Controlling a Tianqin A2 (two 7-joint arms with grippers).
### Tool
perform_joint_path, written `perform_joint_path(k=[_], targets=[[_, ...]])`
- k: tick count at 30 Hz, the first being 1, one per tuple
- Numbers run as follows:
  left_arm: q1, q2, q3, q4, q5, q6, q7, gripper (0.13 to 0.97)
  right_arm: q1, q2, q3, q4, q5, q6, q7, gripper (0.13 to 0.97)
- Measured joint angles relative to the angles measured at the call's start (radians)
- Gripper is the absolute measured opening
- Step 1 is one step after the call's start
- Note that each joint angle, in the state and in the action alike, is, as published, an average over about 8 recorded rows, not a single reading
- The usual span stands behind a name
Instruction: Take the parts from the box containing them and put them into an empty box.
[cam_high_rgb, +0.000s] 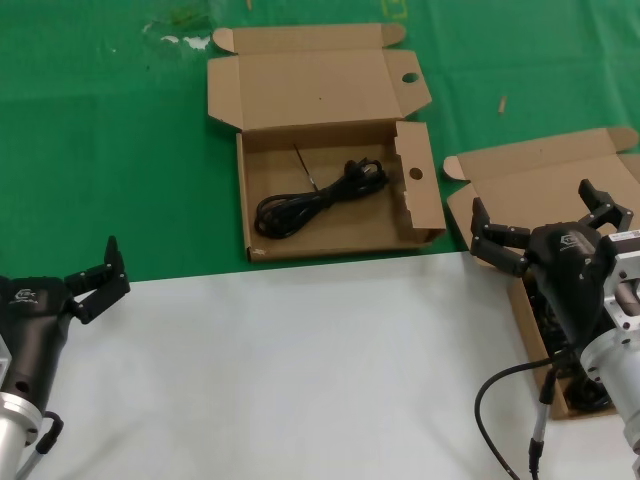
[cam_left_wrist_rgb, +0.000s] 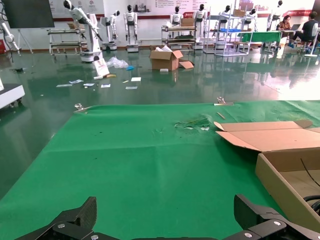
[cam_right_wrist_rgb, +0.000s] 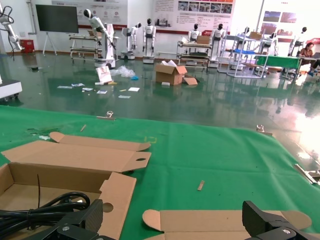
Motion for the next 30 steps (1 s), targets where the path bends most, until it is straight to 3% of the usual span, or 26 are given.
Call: perform_joint_path(k=[30], targets=[[0.000, 0.000, 0.000, 0.000, 0.000, 0.000, 0.000, 0.966, 0.000, 0.000, 0.000, 0.000, 0.000, 0.000, 0.000, 0.966]])
